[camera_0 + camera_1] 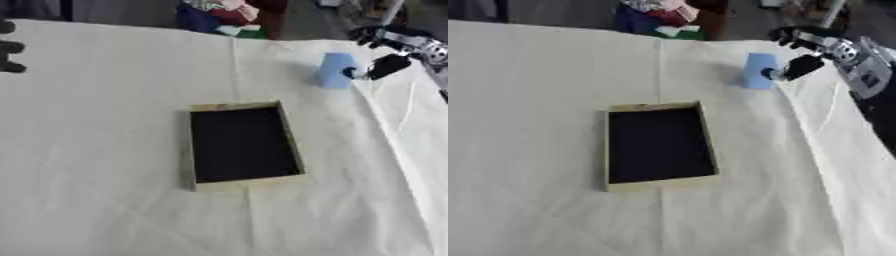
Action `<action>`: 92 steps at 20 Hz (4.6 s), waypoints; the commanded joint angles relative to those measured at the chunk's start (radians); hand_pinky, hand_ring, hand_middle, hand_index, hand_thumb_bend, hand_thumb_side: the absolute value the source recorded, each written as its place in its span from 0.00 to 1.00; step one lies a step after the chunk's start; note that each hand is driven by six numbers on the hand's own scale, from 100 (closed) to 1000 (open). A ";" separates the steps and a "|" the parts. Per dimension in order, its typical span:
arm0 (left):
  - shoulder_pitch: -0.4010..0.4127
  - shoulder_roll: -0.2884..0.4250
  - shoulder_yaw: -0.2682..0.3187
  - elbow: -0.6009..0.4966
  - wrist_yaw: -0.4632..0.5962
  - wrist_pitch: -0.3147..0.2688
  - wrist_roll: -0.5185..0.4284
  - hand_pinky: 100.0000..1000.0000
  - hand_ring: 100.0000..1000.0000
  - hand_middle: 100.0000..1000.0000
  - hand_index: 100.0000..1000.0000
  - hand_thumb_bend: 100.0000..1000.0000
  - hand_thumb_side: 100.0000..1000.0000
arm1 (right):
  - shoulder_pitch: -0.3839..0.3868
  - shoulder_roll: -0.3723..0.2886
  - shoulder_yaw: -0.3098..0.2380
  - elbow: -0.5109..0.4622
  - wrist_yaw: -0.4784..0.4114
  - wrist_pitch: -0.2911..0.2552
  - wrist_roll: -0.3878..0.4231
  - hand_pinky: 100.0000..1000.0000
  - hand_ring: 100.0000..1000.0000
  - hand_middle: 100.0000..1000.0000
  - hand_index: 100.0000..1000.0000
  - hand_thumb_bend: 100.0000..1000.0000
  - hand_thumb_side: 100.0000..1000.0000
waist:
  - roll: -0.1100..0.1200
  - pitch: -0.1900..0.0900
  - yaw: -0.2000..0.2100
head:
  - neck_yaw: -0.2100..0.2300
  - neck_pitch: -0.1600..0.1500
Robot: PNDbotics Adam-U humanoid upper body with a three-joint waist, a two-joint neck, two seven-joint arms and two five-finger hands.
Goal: Pick up objects on the table and place them in the box.
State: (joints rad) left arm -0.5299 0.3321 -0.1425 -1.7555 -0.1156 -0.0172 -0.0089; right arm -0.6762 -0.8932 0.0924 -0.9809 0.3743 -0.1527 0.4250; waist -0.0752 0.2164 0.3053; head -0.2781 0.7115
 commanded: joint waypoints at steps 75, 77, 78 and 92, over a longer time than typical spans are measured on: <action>-0.033 0.018 0.012 -0.036 0.004 -0.004 -0.022 0.66 0.74 0.77 0.87 0.26 0.77 | 0.021 -0.088 -0.044 -0.037 0.180 -0.016 -0.107 0.97 1.00 0.90 1.00 0.28 0.05 | 0.018 0.053 0.058 | 0.020 -0.010; -0.034 0.018 0.011 -0.037 0.004 -0.003 -0.023 0.66 0.74 0.77 0.87 0.26 0.77 | 0.022 -0.088 -0.045 -0.033 0.181 -0.016 -0.109 0.97 1.00 0.90 1.00 0.27 0.05 | 0.018 0.055 0.061 | 0.021 -0.011; -0.035 0.018 0.011 -0.037 0.004 -0.003 -0.023 0.66 0.74 0.77 0.87 0.26 0.77 | 0.023 -0.089 -0.046 -0.032 0.180 -0.016 -0.111 0.97 1.00 0.90 1.00 0.27 0.05 | 0.018 0.056 0.063 | 0.021 -0.011; -0.039 0.019 0.011 -0.040 0.005 -0.002 -0.026 0.66 0.74 0.76 0.87 0.26 0.77 | 0.029 -0.088 -0.047 -0.012 0.179 -0.014 -0.122 0.97 1.00 0.87 0.99 0.24 0.04 | 0.020 0.064 0.072 | 0.024 -0.011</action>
State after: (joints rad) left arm -0.5543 0.3324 -0.1396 -1.7767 -0.1142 -0.0186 -0.0324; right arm -0.6369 -0.9369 0.0588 -0.9913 0.5476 -0.1686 0.3095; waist -0.0574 0.2964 0.3769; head -0.2569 0.7106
